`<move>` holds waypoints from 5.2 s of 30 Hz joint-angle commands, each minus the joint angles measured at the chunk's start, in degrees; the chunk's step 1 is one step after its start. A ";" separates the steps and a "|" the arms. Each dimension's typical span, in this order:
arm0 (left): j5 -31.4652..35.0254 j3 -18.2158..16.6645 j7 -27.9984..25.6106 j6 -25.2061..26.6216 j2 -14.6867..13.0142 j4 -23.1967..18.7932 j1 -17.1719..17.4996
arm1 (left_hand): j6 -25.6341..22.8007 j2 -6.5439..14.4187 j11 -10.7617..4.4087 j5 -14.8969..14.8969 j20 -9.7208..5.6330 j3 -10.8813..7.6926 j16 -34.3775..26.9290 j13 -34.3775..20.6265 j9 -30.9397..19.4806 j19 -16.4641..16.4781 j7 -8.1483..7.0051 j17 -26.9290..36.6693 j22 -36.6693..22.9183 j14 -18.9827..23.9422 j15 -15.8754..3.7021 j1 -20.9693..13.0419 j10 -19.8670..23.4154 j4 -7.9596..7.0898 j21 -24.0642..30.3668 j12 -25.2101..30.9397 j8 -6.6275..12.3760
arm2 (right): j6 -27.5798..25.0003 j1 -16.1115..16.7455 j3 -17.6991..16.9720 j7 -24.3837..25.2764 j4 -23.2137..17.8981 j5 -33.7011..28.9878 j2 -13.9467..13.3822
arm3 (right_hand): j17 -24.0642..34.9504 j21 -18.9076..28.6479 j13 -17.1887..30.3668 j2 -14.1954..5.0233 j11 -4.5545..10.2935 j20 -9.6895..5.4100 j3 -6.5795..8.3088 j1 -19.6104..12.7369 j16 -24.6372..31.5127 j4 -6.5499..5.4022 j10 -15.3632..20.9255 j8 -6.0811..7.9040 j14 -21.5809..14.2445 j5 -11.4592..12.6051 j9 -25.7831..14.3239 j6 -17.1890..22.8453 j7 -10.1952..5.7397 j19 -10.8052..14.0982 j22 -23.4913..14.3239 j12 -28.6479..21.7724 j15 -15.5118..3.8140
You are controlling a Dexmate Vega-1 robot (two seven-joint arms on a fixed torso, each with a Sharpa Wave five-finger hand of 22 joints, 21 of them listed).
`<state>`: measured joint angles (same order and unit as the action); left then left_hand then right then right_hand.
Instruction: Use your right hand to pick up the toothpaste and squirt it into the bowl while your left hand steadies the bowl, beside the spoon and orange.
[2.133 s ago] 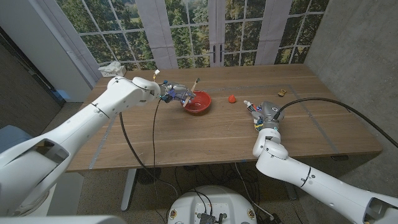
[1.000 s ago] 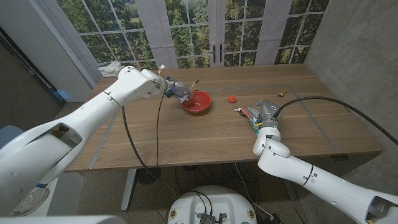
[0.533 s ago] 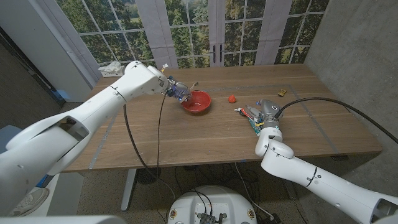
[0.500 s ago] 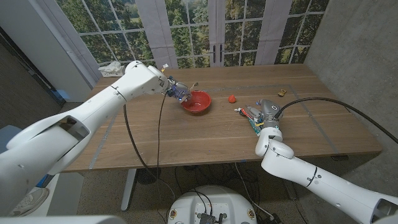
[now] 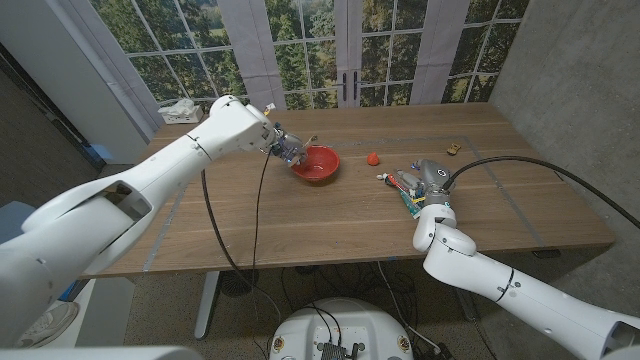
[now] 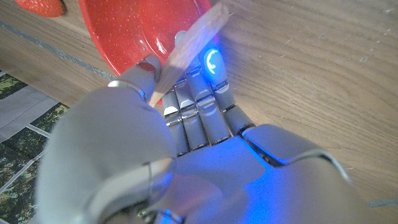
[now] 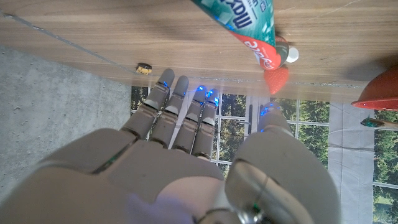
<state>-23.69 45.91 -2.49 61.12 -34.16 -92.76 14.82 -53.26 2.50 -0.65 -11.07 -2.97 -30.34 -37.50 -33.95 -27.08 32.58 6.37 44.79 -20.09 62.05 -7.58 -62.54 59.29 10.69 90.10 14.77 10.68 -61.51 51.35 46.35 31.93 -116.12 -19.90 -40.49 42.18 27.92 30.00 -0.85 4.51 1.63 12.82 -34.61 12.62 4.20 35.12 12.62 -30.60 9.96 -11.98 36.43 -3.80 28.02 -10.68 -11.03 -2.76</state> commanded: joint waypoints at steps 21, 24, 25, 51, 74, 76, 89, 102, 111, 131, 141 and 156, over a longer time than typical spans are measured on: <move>4.15 3.34 -2.27 2.60 2.85 0.28 -0.90 | 2.91 5.21 -6.23 -0.14 -5.61 3.67 0.86 5.58 3.59 0.59 0.63 -3.06 0.28 1.96 -5.05 -2.54 0.91 -1.89 -0.05 -4.72 -1.14 | 4.64 2.85 -2.67 -1.28 -0.71 -0.69 -1.85 | -0.25 -0.53 -0.41 -0.39 -0.25 -0.03 0.14 -0.17 0.81 0.59 1.09 0.40 -0.68 0.33 -0.16 0.90 -0.06 0.06 0.02 -0.49 -4.83; 3.94 3.23 -1.78 2.16 2.58 -0.01 -0.79 | 4.29 5.01 -5.57 -0.04 -5.44 4.78 1.88 7.37 5.39 0.38 0.67 -4.31 0.74 1.09 -4.99 0.86 -1.70 -2.87 -0.27 -4.99 -1.11 | 5.27 3.13 -2.88 -1.24 -0.68 -0.85 -2.01 | -0.29 -0.54 -0.46 -0.51 -0.24 -0.07 0.16 -0.16 0.88 0.63 1.26 0.43 -0.78 0.33 -0.16 0.98 0.01 0.12 0.02 -0.55 -4.99; 3.97 3.22 -1.85 2.30 2.63 -0.07 -0.79 | 4.95 4.97 -5.27 -0.02 -5.42 4.98 2.45 7.97 5.97 0.51 0.76 -5.09 0.93 0.92 -4.97 1.89 -2.64 -3.10 -0.31 -5.06 -1.12 | 5.47 3.24 -3.02 -1.29 -0.69 -0.81 -2.04 | -0.30 -0.55 -0.48 -0.57 -0.24 -0.06 0.17 -0.15 0.90 0.64 1.41 0.44 -0.80 0.33 -0.15 1.02 -0.03 0.13 0.02 -0.61 -4.97; 5.60 7.95 2.54 5.26 1.39 -1.95 -4.60 | 14.49 -3.62 -1.01 1.02 -1.89 7.32 23.15 19.92 15.33 -4.70 -2.26 -23.63 9.24 -14.89 -0.66 23.90 -21.47 -3.92 -4.63 -4.53 0.00 | 15.04 6.95 -6.97 -0.08 0.14 -1.18 -2.87 | -0.81 -0.75 -1.26 -2.78 -0.55 -0.61 0.15 1.31 2.47 0.43 4.92 1.27 -3.70 0.30 -0.07 3.38 0.21 0.69 -0.05 -1.49 -5.81; 6.93 1.86 -7.22 5.48 -0.46 -11.47 2.84 | 23.38 -2.53 -0.21 1.05 4.48 3.15 26.62 22.23 15.87 -19.81 -3.74 -28.28 10.69 -29.28 3.71 27.32 -32.49 -2.51 -19.51 -4.61 -0.42 | 17.24 7.54 -8.67 -1.02 1.07 -1.05 -1.76 | -1.08 -1.19 -1.84 -3.40 -1.35 -0.02 -0.20 2.43 2.25 0.79 2.55 0.41 -2.28 0.43 0.00 1.63 0.75 0.36 -0.08 -0.25 -4.82; 7.19 1.30 -8.35 5.14 -0.60 -12.22 3.74 | 25.50 -2.57 -0.10 1.09 5.41 2.89 26.90 22.35 15.90 -21.72 -3.99 -28.83 10.70 -31.91 4.31 27.59 -34.88 -2.20 -21.47 -4.77 -0.56 | 17.65 7.67 -8.96 -1.16 1.05 -0.66 -1.69 | -1.07 -1.29 -1.98 -3.49 -1.58 0.14 -0.37 2.94 2.10 0.78 1.05 -0.01 -1.61 0.47 0.01 0.66 1.12 0.36 -0.09 0.19 -4.15; 10.31 -6.92 -18.96 -12.37 -2.59 -17.90 17.24 | 39.06 -1.61 1.11 1.20 7.91 3.38 26.96 22.81 16.42 -32.47 -6.87 -31.63 10.66 -44.19 6.80 30.49 -46.53 -2.10 -31.88 -4.79 -0.93 | 24.85 9.28 -11.52 1.13 2.25 1.85 -0.88 | -2.70 -2.62 -3.68 -3.73 -2.85 0.84 -1.10 5.32 -0.55 1.54 -10.04 -2.02 5.64 0.66 0.00 -7.19 2.02 -1.13 -0.07 1.22 -2.48; 9.01 -13.81 -19.08 -32.58 -3.50 -16.67 26.84 | 45.20 1.12 0.13 1.10 7.22 3.62 27.30 23.19 16.80 -37.54 -9.92 -33.11 10.56 -53.29 7.47 34.29 -53.60 -3.13 -38.00 -4.48 -0.60 | 35.82 10.71 -14.84 1.49 4.48 6.54 -0.52 | -5.13 -5.36 -6.61 -4.96 -3.65 0.49 -1.85 9.72 -2.15 0.37 -16.81 -2.17 13.41 0.49 0.42 -13.23 0.91 -5.07 0.20 1.04 -1.39; 9.67 -16.27 -18.88 -42.39 -4.13 -16.09 31.22 | 46.58 2.69 -0.60 1.01 5.21 3.26 27.44 23.34 16.93 -38.94 -9.46 -33.58 10.56 -56.66 7.00 35.76 -54.89 -3.43 -40.02 -4.25 -0.71 | 43.69 11.54 -17.03 0.18 6.19 10.65 -0.42 | -6.73 -6.78 -8.21 -6.63 -3.52 -1.03 -1.68 12.26 -2.43 -0.89 -18.70 -2.19 16.44 0.41 0.70 -14.79 0.40 -6.84 0.37 0.94 -0.89; 6.72 -21.22 -17.22 -60.01 -1.86 -12.48 38.61 | 42.17 7.53 -1.72 0.63 2.64 0.73 25.98 23.59 17.09 -35.07 -5.72 -34.22 10.57 -54.82 6.22 37.83 -50.56 -3.84 -42.27 -2.79 0.25 | 62.99 10.33 -20.81 -5.70 14.50 20.96 1.52 | -9.50 -8.41 -10.54 -9.65 -3.51 -3.54 0.19 14.78 -2.09 -3.08 -18.12 -1.59 18.28 0.44 1.00 -14.58 2.11 -8.00 0.57 0.14 -1.28; 5.94 -21.61 -14.99 -68.14 0.45 -8.11 39.01 | 40.71 9.67 -1.40 0.32 3.13 -0.85 25.45 23.56 17.03 -33.95 -3.62 -33.90 10.41 -53.82 6.52 39.80 -48.90 -6.79 -42.91 -2.61 0.40 | 72.19 9.16 -22.77 -8.82 20.29 26.94 3.78 | -10.22 -8.62 -11.08 -9.68 -4.17 -3.65 0.73 15.12 -1.99 -3.44 -17.66 -1.47 18.17 0.44 1.05 -14.25 2.69 -7.82 0.59 0.00 -1.07; -1.18 -23.59 -7.88 -82.51 3.99 -0.22 41.40 | 37.88 9.38 -1.49 -0.15 1.61 -2.37 25.45 23.57 16.98 -32.23 -3.77 -33.79 10.29 -53.53 5.07 44.21 -46.62 -13.37 -43.29 -2.47 0.58 | 85.13 4.51 -23.93 -17.80 33.00 37.93 9.45 | -11.40 -8.99 -11.94 -9.42 -4.99 -3.35 1.56 15.58 -1.91 -3.84 -17.32 -1.22 17.96 0.41 1.11 -13.37 3.92 -7.62 0.58 -0.04 -0.30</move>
<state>-19.34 23.83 -15.96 -10.49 -33.27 -99.75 54.52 -14.27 10.79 -1.94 -10.85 -1.02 -32.21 -11.75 -10.40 -10.02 -0.06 2.74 10.81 -9.78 8.38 -1.66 -19.16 11.66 -1.59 47.03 11.92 10.82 13.65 59.21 22.98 20.87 -91.77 10.20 -34.85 30.79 19.25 18.07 -10.34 0.00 -1.86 14.02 -19.38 10.35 0.47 17.72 11.08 -12.61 10.41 -10.93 22.91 -0.50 20.25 -10.14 -10.63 -2.36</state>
